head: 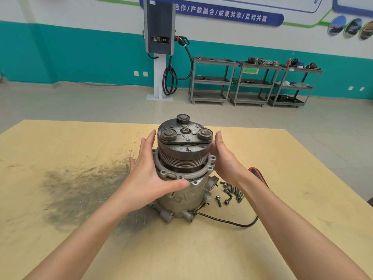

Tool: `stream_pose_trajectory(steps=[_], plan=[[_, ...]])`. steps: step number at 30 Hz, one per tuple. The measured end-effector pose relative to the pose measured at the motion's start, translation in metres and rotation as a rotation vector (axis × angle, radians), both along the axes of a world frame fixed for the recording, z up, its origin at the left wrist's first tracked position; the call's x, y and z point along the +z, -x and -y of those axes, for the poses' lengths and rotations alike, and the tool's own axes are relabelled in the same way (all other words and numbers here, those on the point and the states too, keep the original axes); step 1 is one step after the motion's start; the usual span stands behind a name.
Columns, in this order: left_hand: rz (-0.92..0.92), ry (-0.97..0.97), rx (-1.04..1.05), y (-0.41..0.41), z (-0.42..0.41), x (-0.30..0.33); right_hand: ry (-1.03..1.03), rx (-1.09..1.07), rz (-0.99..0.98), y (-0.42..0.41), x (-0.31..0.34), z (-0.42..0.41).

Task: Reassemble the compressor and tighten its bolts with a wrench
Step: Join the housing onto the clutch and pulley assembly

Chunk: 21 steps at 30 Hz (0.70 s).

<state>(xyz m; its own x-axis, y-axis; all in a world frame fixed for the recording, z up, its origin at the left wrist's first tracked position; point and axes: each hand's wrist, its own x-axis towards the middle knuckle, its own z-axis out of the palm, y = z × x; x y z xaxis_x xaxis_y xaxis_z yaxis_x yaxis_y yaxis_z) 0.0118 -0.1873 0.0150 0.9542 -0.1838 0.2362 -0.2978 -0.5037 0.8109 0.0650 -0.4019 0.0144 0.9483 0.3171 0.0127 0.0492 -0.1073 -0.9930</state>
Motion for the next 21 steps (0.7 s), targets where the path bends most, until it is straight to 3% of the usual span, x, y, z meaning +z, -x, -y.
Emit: stream_pose_trajectory(steps=[5, 10, 14, 18, 21], plan=[[-0.079, 0.084, -0.044, -0.017, -0.030, -0.003, 0.097, -0.118, 0.140, 0.026, -0.005, 0.010], [-0.137, 0.232, 0.006, -0.035, -0.055, -0.015, 0.318, -0.298, 0.378, 0.082, -0.021, 0.003], [-0.185, 0.392, 0.005, -0.039, -0.041, -0.024, 0.425, -0.262, 0.504, 0.125, -0.036, -0.019], [-0.201, 0.457, -0.029, -0.037, -0.031, -0.027, 0.268, -0.442, 0.671, 0.140, -0.042, -0.023], [-0.165, 0.453, -0.046, -0.032, -0.030, -0.025, 0.055, -0.611, 0.595, 0.128, -0.034, -0.008]])
